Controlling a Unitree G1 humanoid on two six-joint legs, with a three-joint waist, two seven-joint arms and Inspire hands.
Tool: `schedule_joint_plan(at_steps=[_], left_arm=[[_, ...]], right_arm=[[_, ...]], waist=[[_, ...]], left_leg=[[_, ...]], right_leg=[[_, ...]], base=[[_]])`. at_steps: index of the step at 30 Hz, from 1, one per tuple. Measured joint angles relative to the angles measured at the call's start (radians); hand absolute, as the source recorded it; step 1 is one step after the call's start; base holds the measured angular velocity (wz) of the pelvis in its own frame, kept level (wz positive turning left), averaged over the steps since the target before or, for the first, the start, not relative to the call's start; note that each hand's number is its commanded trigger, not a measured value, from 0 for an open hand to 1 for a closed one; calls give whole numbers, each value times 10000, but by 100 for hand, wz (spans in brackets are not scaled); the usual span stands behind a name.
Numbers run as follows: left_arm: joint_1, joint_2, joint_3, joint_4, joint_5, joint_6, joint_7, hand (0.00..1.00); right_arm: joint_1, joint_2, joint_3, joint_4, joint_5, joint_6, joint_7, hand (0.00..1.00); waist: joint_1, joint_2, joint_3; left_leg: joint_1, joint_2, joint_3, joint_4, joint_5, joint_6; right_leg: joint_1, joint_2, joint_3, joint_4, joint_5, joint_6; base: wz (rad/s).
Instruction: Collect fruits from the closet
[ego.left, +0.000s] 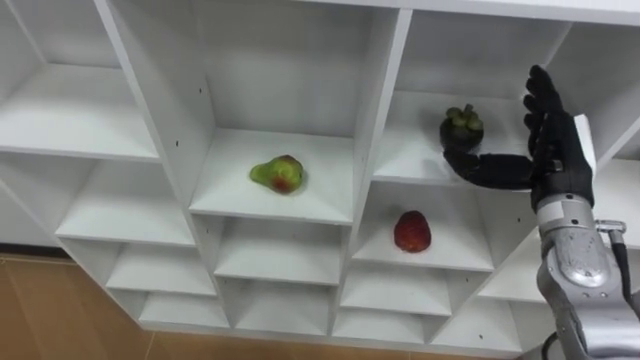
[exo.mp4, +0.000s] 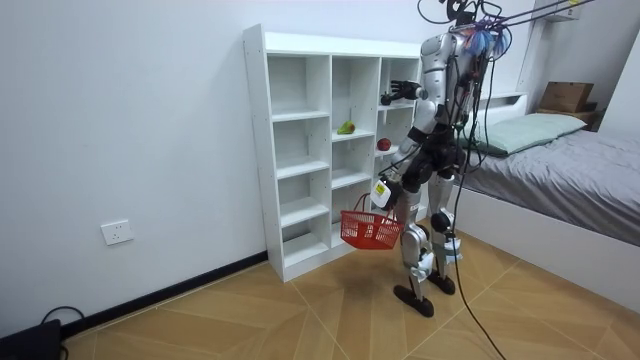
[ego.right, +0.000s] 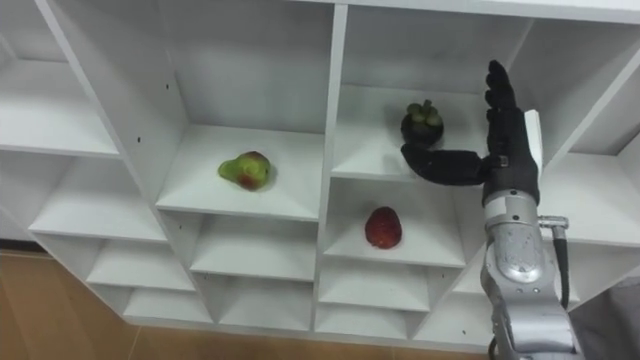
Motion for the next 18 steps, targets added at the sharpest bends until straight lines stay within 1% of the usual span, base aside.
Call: schedule_joint_plan(at_steps=[4,6,10,13,18], left_arm=[[1,0,0,-1,-3,-3,41,100],[-16,1,-1,-2,-8,-3,65,100],[-33,1,-1,-2,-6,-6,68,100],[0,2,-2,-1,-18,-6,80,100],[57,7,-33,9,-57,-3,133,100]], right_arm=[[-116,-54,0,18,-81,0,1,0],[-115,-69,0,108,-121,0,-1,0],[-116,-69,1,160,-122,0,-1,0],[-117,-69,1,178,-323,-2,0,0],[-233,-74,47,864,-428,10,19,0]], waist=[[54,-48,31],[157,-71,43],[226,-86,51],[230,-96,55],[278,-131,60]], left_leg=[[0,2,1,-2,2,-2],[-2,2,4,-1,3,-2],[-11,0,2,-1,4,0],[-17,-11,-35,2,9,6],[-8,-51,-41,1,35,39]], right_leg=[[1,0,5,0,0,0],[2,-1,7,0,0,0],[1,-7,1,0,0,0],[15,-24,-116,0,0,0],[16,-68,-122,0,0,0]], base=[[0],[0],[0],[5],[0]])
